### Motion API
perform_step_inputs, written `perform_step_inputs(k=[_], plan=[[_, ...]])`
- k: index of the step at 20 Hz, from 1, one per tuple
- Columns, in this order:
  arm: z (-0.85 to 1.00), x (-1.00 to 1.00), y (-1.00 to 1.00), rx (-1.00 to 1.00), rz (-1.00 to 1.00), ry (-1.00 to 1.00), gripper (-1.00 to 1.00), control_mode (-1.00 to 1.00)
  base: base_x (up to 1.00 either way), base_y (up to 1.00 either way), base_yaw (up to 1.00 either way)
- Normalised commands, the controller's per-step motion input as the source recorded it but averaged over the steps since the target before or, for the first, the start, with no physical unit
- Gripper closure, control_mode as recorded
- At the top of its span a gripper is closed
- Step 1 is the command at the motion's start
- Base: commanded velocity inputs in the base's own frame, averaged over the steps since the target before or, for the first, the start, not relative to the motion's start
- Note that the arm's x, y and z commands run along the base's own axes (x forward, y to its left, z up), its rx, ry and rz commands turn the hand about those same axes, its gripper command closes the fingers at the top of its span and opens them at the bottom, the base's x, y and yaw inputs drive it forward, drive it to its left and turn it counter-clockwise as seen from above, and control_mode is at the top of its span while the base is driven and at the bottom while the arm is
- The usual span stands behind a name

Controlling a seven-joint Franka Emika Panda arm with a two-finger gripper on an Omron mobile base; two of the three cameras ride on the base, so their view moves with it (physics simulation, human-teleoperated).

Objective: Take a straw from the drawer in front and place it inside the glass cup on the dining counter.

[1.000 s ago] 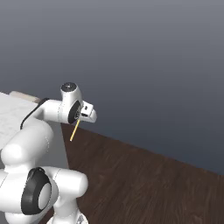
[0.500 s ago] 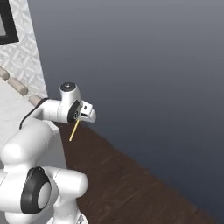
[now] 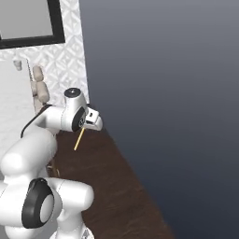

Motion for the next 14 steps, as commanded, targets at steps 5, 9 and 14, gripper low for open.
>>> perform_step_inputs(k=[5, 9, 14], plan=[[0.0, 0.0, 0.0, 0.0, 0.0, 0.0, 1.0, 1.0, 1.0, -0.64, 0.59], [0.0, 0.0, 0.0, 0.0, 0.0, 0.0, 1.0, 1.0, 0.96, -0.69, 0.57], [0.0, 0.0, 0.0, 0.0, 0.0, 0.0, 1.0, 1.0, 0.97, -0.68, 0.57]])
